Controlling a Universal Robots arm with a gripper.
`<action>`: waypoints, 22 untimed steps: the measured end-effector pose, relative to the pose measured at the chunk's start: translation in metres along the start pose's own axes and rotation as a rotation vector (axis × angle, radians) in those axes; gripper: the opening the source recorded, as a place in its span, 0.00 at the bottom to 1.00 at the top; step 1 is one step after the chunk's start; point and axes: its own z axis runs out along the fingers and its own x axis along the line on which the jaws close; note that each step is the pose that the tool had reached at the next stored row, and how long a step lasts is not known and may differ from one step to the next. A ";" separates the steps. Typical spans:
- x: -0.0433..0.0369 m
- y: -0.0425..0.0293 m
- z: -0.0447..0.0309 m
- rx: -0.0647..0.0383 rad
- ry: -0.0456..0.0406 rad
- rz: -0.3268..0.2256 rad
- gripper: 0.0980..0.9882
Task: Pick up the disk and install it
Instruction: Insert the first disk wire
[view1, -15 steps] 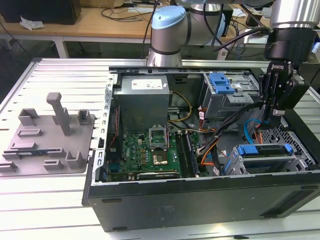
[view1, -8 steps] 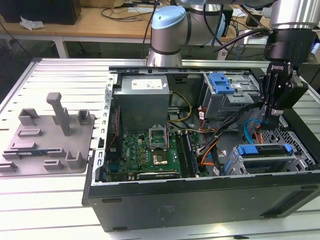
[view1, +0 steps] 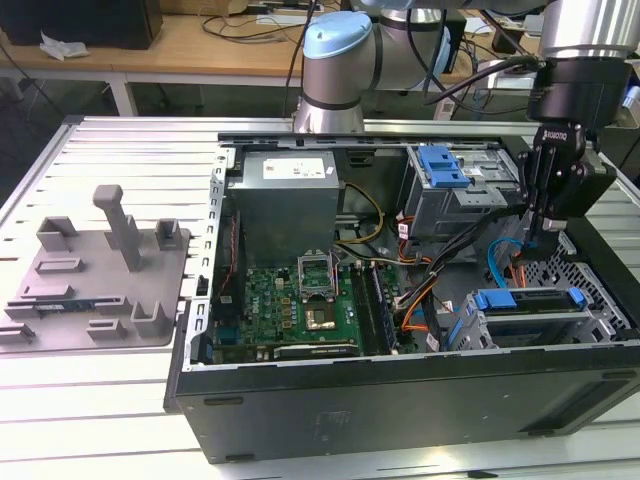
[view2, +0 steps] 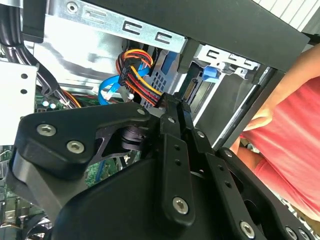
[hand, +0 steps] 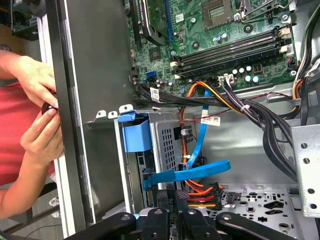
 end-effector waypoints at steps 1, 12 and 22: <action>0.0016 -0.0002 -0.0008 0.000 -0.0009 0.000 0.07; 0.0262 -0.0034 0.0023 -0.010 -0.0776 -0.002 0.07; 0.0429 -0.0069 0.0094 -0.020 -0.1613 -0.005 0.07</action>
